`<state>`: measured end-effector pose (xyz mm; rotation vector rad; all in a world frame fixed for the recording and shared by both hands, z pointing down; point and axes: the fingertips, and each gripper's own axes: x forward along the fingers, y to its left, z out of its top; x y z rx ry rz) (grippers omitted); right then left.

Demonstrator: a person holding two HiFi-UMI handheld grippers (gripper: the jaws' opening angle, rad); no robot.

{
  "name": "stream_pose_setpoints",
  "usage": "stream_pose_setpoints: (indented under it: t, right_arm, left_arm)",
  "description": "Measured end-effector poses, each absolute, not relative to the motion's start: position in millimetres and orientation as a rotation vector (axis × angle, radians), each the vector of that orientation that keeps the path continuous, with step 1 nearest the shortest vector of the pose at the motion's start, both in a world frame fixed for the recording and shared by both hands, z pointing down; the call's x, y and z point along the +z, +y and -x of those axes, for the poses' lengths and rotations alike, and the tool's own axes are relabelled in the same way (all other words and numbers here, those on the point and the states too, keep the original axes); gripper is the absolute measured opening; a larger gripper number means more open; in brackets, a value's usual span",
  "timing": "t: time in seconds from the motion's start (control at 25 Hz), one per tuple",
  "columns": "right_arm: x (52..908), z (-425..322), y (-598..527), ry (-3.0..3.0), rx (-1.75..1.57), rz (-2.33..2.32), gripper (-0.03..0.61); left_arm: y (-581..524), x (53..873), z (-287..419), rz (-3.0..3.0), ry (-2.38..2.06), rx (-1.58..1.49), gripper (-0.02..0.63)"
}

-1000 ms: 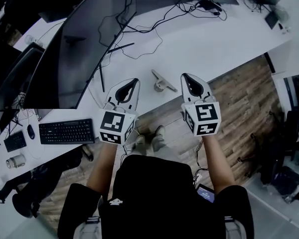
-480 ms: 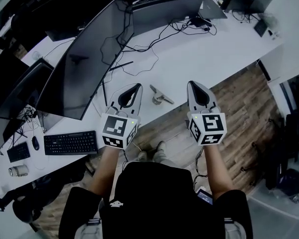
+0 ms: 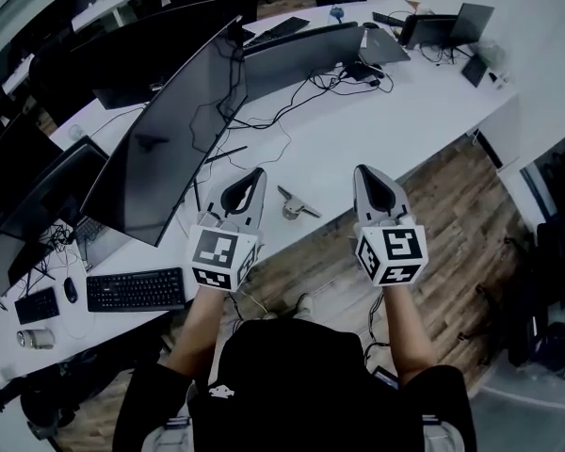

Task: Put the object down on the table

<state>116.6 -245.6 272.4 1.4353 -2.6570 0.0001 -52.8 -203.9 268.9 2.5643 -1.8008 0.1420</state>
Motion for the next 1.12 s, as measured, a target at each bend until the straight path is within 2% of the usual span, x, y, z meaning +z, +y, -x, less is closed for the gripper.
stream_pose_setpoints:
  t: [0.48,1.12]
  right_arm:
    - [245,-133,-229,-2.675,-0.056,-1.513,0.025]
    - [246,-139,-222,-2.662,-0.065,-1.518,0.025]
  left_arm:
    - [-188,235,46,-2.637,-1.838,0.098,0.014]
    - [-180,233,34,-2.652,-1.825,0.084,0.014]
